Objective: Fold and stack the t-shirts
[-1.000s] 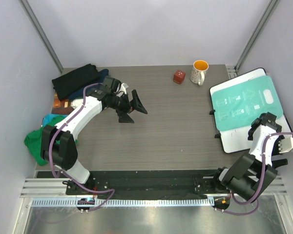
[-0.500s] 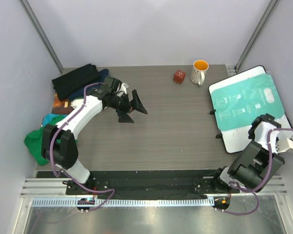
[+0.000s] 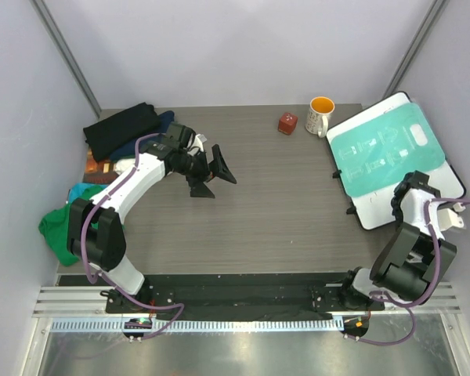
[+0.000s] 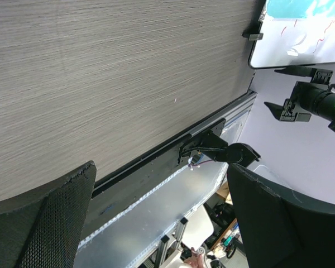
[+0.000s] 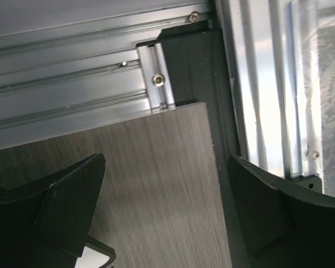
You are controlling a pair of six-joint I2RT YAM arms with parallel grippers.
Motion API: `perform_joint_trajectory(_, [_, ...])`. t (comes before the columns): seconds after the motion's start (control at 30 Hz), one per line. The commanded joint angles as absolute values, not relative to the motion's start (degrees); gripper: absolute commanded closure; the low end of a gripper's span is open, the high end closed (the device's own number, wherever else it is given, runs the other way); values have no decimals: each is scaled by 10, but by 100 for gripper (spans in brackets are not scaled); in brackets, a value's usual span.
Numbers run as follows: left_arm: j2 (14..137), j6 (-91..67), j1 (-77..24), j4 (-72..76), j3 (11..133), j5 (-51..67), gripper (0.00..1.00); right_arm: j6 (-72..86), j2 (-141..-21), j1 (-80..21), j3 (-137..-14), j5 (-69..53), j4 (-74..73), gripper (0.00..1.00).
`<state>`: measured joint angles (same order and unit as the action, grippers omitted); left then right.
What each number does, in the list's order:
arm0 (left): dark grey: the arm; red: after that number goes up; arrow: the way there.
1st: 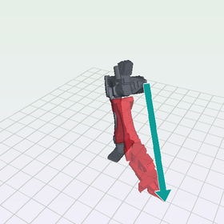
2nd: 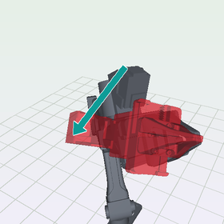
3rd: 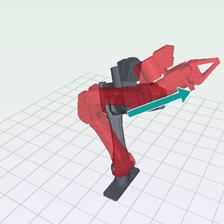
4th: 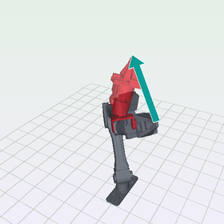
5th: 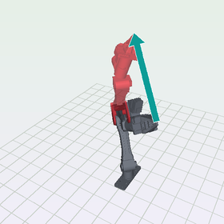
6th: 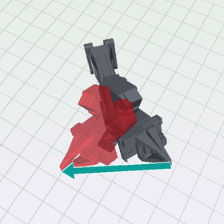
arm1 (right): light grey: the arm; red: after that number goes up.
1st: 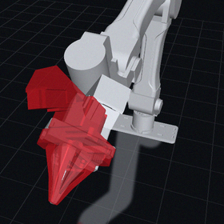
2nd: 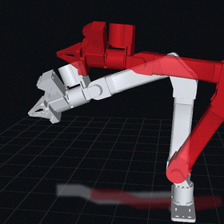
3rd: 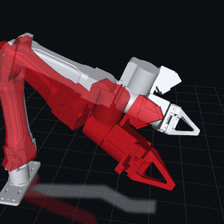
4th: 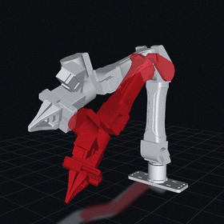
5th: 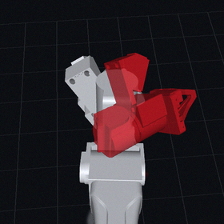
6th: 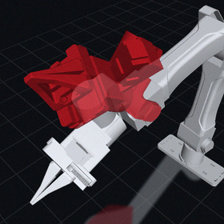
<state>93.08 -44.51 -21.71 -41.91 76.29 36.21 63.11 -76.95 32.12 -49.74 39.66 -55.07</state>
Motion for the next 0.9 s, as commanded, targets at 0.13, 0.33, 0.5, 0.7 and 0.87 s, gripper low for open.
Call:
perform_joint_trajectory(0.13, [922,-442,-214,-417,771,369,0,683,-827,268,-558,368,-482,2])
perform_joint_trajectory(0.33, [920,-442,-214,-416,769,367,0,708,-854,219,-584,367,-483,2])
perform_joint_trajectory(0.5, [920,-441,-214,-416,770,368,0,722,-876,185,-608,369,-487,2])
perform_joint_trajectory(0.7, [918,-438,-214,-420,771,364,0,727,-903,164,-629,374,-490,2])
perform_joint_trajectory(0.87, [919,-438,-214,-421,770,364,0,724,-932,149,-659,374,-490,2])
